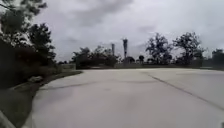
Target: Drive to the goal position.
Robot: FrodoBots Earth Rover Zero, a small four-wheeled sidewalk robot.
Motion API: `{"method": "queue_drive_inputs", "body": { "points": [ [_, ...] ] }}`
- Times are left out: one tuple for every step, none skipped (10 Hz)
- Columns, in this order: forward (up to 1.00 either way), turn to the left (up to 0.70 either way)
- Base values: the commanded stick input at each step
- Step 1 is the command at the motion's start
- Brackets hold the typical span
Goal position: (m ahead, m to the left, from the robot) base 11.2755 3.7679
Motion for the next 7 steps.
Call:
{"method": "queue_drive_inputs", "body": {
  "points": [
    [0.85, 0.00],
    [0.85, 0.00],
    [0.85, 0.00],
    [0.85, 0.00],
    [0.85, 0.00],
    [0.85, 0.00],
    [0.85, 0.00]
  ]
}}
